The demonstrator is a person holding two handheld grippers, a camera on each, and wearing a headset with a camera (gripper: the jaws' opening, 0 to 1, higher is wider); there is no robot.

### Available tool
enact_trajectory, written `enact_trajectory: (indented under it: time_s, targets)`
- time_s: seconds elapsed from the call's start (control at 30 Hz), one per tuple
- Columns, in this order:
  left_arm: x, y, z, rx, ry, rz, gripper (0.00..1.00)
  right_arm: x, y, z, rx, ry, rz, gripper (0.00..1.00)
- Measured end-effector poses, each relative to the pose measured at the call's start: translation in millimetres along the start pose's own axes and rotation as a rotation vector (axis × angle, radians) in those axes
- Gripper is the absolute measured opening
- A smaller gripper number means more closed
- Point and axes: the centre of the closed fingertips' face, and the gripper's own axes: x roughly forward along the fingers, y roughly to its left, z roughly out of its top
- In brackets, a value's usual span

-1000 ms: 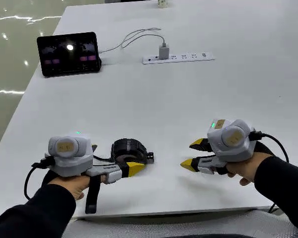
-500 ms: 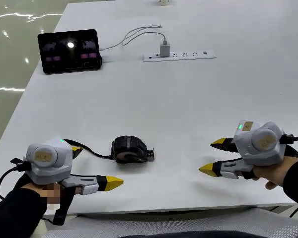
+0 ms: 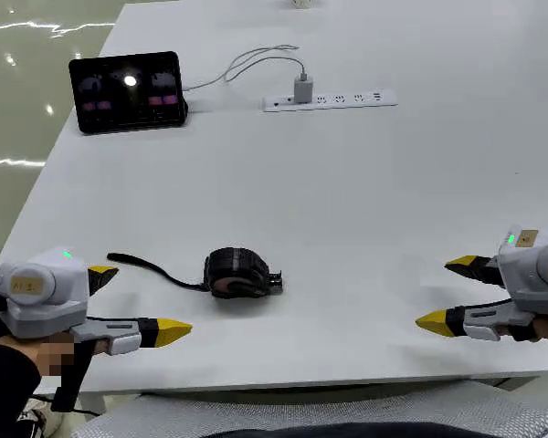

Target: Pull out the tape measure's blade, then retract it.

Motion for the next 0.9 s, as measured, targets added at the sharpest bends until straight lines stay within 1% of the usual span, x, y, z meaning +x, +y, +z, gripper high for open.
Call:
enact_trajectory:
  time_s: [0.07,0.17,0.27,0.33,0.4,0.43,0.5,0.53,0.6,0.63,0.77,0.9]
  targets:
    - [-4.8,2.9,-2.9,0.000,0.022,0.000,0.99,-5.2,-1.1,-5.1,0.003,0.008,0.001,0.65]
    - [-12.1,6.7,-1.8,0.009,0.010,0.001,0.99,-14.0,-2.7,-9.7,0.000,-0.001,0.009,0.71]
    - [-16.7,12.0,-3.1,0.000,0.020,0.010,0.99,-21.6,-8.2,-15.5,0.002,0.009,0.001,0.76]
    - [-19.3,10.2,-2.9,-0.011,0.022,-0.006,0.99,-27.7,-11.6,-19.0,0.006,0.012,-0.001,0.79]
    - [-19.8,10.9,-4.3,0.000,0.032,-0.004,0.99,-32.7,-14.1,-22.6,0.019,0.014,0.001,0.83]
    - [-20.0,10.7,-6.5,0.002,0.045,-0.007,0.99,-35.1,-15.7,-25.1,0.029,0.015,-0.001,0.85]
    - [-20.8,12.0,-10.4,0.006,0.072,-0.002,0.96,-37.7,-17.6,-27.0,0.044,0.013,-0.001,0.95]
    - [-20.9,11.9,-9.9,0.010,0.069,-0.003,0.94,-39.1,-18.8,-27.9,0.050,0.011,-0.003,0.99]
    - [-21.4,10.5,-9.9,0.008,0.071,-0.010,0.95,-43.9,-19.7,-28.4,0.055,0.010,0.000,0.99]
    - [-21.7,10.4,-8.0,0.016,0.063,-0.010,0.98,-46.4,-20.0,-28.5,0.059,0.007,0.000,0.99]
    - [-23.0,11.1,-6.7,0.014,0.064,-0.018,0.99,-49.7,-20.6,-31.0,0.063,0.008,-0.001,0.99]
    - [-24.2,11.2,-8.4,0.007,0.076,-0.028,0.98,-50.6,-21.2,-31.1,0.060,0.010,-0.006,0.99]
